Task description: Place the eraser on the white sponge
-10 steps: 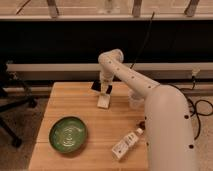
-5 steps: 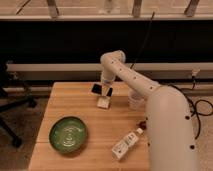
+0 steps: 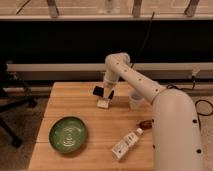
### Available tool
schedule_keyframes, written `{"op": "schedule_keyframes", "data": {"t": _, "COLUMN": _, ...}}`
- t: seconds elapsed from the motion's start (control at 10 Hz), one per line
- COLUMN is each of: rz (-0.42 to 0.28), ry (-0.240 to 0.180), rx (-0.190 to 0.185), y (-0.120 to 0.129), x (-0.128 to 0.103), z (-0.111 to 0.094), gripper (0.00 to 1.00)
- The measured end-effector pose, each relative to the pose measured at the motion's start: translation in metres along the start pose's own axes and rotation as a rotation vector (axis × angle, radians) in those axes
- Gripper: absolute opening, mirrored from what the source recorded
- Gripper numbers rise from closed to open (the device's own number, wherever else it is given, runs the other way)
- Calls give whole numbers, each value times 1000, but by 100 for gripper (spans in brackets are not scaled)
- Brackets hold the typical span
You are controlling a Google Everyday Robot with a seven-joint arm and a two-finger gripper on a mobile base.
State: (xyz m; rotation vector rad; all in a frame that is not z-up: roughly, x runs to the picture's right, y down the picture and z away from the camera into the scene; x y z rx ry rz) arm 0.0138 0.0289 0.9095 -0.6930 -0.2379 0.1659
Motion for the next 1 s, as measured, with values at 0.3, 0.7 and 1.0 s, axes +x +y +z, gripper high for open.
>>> {"op": "schedule_keyframes", "data": {"t": 0.3, "rz": -2, "ry": -13, "rx": -21, "y": 8, "x": 3, "z": 3, "gripper": 80}}
{"op": "schedule_keyframes", "data": {"t": 0.7, "rz": 6, "ry": -19, "rx": -22, "y": 10, "x": 10, "z": 2, "gripper": 76}}
{"op": "schedule_keyframes", "data": {"t": 1.0, "rz": -2, "ry": -19, "rx": -20, "y": 4, "x": 0, "z": 4, "gripper": 53}}
